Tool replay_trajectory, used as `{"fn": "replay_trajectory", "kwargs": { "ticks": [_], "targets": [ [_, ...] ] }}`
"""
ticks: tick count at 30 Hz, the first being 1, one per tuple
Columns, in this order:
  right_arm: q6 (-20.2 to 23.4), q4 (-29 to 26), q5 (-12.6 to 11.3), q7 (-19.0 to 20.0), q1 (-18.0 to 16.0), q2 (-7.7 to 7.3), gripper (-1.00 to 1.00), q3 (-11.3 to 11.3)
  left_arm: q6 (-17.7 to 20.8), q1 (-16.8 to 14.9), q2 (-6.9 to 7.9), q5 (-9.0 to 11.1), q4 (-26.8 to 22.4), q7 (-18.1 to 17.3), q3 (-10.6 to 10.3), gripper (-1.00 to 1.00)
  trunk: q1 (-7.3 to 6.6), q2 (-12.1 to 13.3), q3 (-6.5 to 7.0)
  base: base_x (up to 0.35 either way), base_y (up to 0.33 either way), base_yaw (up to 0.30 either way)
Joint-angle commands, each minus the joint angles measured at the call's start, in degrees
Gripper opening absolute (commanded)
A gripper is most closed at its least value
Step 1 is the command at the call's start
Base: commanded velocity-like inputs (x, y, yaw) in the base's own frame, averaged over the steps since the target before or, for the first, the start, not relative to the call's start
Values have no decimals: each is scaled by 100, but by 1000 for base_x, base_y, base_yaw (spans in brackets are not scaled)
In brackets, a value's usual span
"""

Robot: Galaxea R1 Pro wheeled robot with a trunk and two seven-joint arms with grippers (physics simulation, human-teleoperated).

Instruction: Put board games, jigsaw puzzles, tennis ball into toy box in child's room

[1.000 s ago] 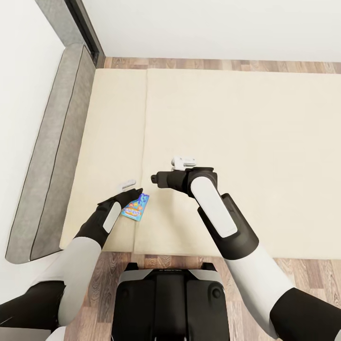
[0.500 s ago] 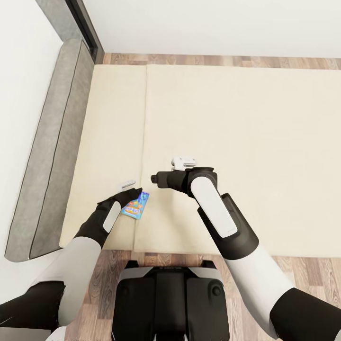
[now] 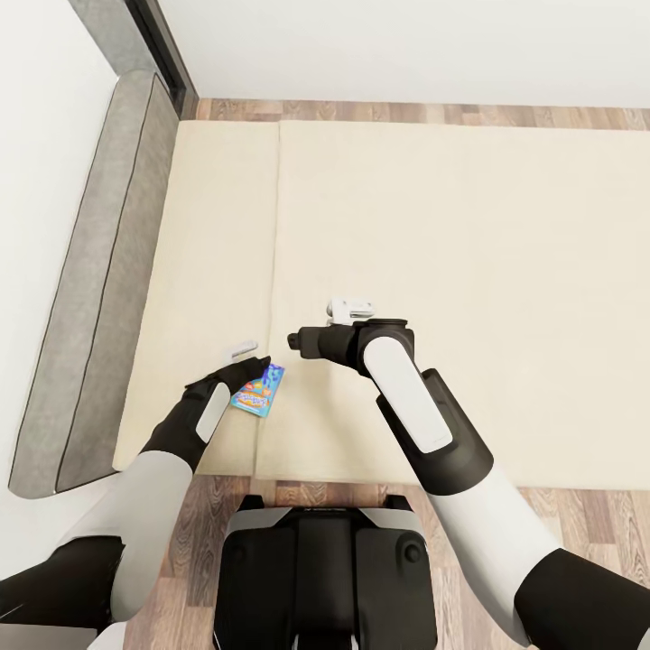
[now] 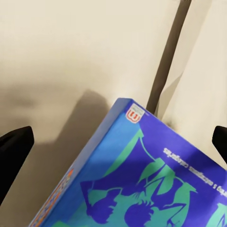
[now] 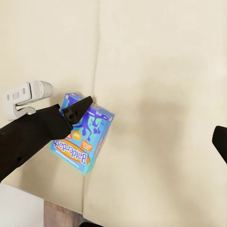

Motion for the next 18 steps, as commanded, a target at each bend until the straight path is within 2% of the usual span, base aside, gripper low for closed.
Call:
{"fn": "replay_trajectory", "kwargs": {
  "ticks": [1,18],
  "targets": [
    [23,-4,-47,-60,-5,1,100,2,-10,-2,-6,165,130,-54,10,100,11,-3,-7,0,0,0],
    [19,-4,-40,-60,-5,1,100,2,-61,2,-16,138,130,-54,-3,100,11,-3,-7,0,0,0]
  ]
}}
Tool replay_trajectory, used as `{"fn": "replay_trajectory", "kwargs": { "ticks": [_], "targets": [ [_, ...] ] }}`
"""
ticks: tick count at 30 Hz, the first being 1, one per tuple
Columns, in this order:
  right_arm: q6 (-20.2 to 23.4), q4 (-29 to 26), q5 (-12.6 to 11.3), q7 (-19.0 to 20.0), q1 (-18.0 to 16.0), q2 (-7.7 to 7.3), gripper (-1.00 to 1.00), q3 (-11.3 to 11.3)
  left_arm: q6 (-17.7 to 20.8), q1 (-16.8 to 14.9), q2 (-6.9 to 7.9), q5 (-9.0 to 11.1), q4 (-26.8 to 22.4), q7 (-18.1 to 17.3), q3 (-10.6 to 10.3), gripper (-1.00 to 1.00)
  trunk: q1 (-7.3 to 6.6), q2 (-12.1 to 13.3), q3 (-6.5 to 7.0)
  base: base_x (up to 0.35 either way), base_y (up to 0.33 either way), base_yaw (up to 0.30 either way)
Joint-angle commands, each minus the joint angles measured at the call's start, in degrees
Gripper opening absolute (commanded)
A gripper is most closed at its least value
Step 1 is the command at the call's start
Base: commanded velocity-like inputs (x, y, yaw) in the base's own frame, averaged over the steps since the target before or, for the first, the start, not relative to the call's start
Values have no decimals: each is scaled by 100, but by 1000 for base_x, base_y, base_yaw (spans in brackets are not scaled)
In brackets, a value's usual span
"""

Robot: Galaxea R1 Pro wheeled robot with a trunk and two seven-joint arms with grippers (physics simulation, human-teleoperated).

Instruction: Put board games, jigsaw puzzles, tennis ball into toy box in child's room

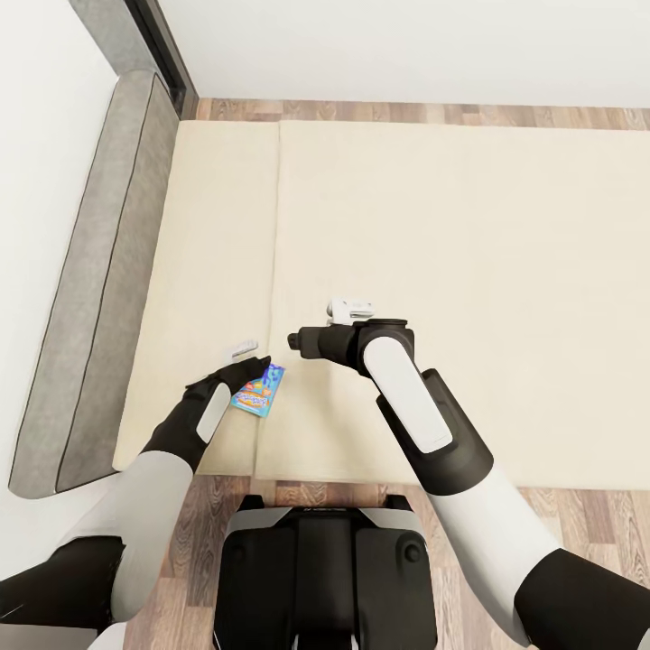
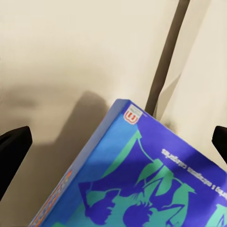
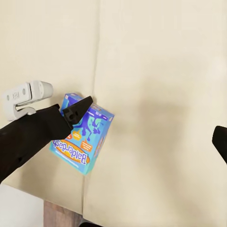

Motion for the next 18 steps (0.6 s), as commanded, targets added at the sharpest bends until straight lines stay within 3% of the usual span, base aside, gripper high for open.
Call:
{"fn": "replay_trajectory", "kwargs": {
  "ticks": [1,18],
  "targets": [
    [25,-4,-44,-60,-4,1,100,2,-18,-1,-6,162,121,-54,7,100,11,-3,-7,0,0,0],
    [28,-4,-38,-60,-8,1,100,2,-45,-1,-5,176,119,77,13,100,11,-3,-7,0,-3,0]
  ]
}}
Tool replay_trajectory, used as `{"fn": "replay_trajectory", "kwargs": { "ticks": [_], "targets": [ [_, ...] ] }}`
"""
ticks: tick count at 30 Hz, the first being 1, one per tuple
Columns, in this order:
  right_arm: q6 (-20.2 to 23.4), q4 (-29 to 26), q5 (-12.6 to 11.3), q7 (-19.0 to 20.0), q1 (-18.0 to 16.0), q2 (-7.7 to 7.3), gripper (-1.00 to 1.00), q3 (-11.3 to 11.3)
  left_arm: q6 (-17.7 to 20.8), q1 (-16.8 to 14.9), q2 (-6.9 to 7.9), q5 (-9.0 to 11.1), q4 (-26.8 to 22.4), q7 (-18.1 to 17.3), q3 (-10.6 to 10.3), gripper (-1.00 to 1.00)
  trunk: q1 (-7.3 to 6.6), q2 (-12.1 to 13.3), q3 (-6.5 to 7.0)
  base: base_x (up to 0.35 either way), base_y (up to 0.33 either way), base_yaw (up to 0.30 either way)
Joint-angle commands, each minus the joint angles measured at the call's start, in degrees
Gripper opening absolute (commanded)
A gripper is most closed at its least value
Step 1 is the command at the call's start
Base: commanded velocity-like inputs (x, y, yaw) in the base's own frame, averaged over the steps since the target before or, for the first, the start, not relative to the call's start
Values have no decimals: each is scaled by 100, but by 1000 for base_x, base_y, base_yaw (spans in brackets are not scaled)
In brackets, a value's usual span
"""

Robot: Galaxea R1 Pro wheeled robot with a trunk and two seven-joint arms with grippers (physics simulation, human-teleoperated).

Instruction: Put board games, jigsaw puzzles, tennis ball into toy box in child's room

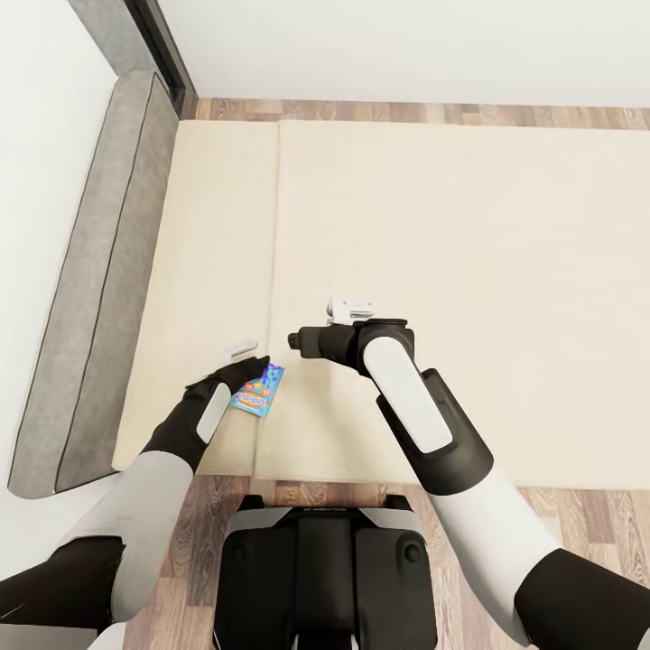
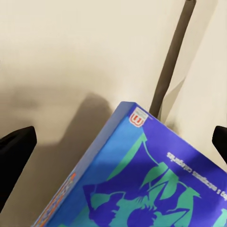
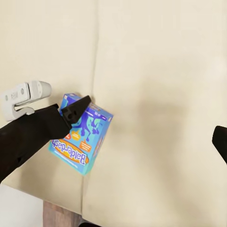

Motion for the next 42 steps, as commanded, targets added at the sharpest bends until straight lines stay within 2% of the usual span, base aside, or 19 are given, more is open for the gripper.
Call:
{"fn": "replay_trajectory", "kwargs": {
  "ticks": [1,5,10,42],
  "targets": [
    [23,-4,-47,-60,-6,1,100,2,14,0,-5,130,106,32,10,100,9,-5,-7,0,-18,0],
    [28,-4,-48,-60,-7,1,100,2,14,0,-5,145,102,260,5,100,9,-5,-7,0,-8,0],
    [30,-4,-50,-60,-8,1,100,2,14,0,-5,158,101,345,2,100,9,-5,-7,0,-2,0],
    [31,-13,-47,-60,-10,1,100,6,14,0,-5,152,92,365,10,100,9,-5,-7,-13,-27,0]
  ]
}}
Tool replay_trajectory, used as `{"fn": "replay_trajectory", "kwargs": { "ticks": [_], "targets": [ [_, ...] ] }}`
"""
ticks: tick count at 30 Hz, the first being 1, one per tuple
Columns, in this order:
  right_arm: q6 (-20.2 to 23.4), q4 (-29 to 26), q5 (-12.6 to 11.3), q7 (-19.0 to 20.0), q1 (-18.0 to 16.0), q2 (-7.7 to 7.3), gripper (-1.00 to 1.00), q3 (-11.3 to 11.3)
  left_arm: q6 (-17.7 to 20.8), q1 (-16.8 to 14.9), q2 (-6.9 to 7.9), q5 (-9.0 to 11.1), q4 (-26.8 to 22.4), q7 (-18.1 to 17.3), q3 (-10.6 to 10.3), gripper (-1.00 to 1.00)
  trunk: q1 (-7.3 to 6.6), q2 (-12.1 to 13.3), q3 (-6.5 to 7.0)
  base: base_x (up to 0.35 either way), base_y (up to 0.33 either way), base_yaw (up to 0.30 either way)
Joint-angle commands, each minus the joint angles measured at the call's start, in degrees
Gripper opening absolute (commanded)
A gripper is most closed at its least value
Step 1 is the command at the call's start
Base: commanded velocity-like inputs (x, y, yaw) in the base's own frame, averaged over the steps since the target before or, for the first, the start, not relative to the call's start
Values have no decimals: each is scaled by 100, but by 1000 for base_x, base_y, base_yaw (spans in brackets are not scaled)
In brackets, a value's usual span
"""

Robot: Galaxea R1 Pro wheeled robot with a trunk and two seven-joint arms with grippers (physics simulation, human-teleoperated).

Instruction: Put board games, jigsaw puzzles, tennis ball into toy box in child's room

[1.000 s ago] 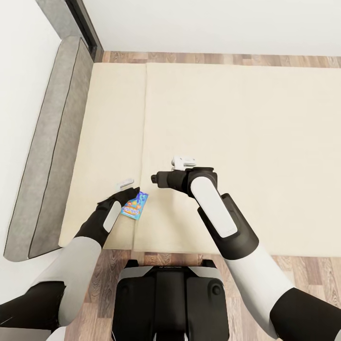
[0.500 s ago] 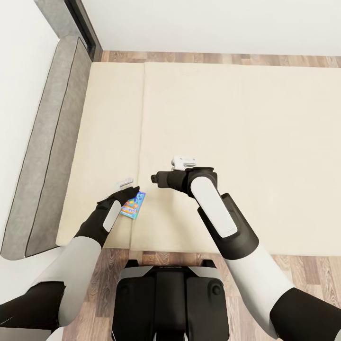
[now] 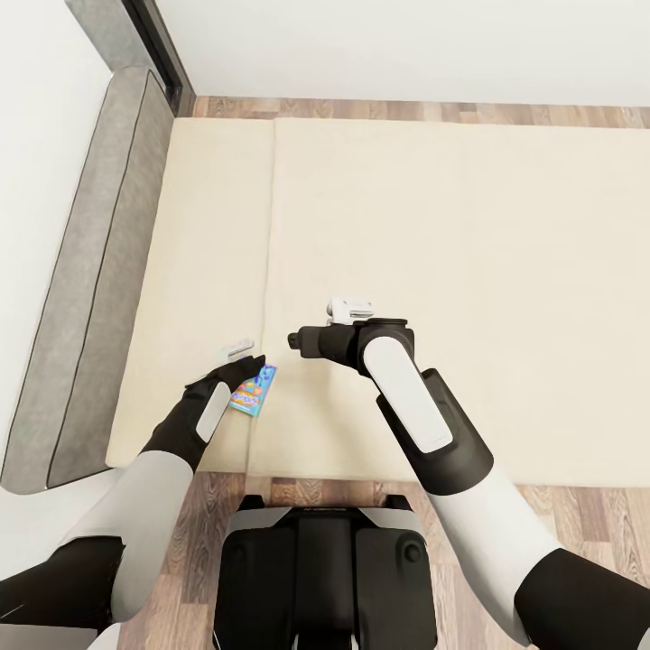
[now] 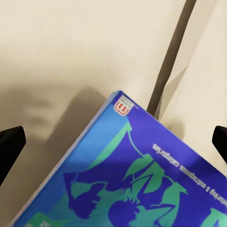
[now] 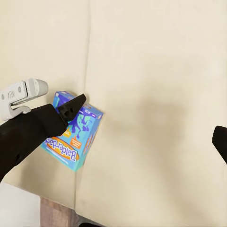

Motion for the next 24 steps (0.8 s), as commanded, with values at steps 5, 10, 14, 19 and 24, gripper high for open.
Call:
{"fn": "replay_trajectory", "kwargs": {
  "ticks": [5,10,14,19,24],
  "targets": [
    [24,-4,-47,-60,-5,1,100,4,51,2,-4,113,138,67,14,100,5,-7,-7,-5,-6,0],
    [24,-4,-47,-60,-5,1,100,4,51,2,-6,120,132,293,15,100,5,-7,-7,-1,-1,0],
    [24,-4,-47,-60,-5,1,100,1,51,2,-7,121,130,377,15,100,5,-7,-7,0,0,0],
    [24,-4,-47,-60,-5,1,100,-1,51,2,-12,122,129,411,14,100,5,-7,-7,0,0,0],
    [24,-4,-47,-60,-5,1,100,-1,51,2,-10,122,129,416,17,100,5,-7,-7,-20,-13,0]
  ]
}}
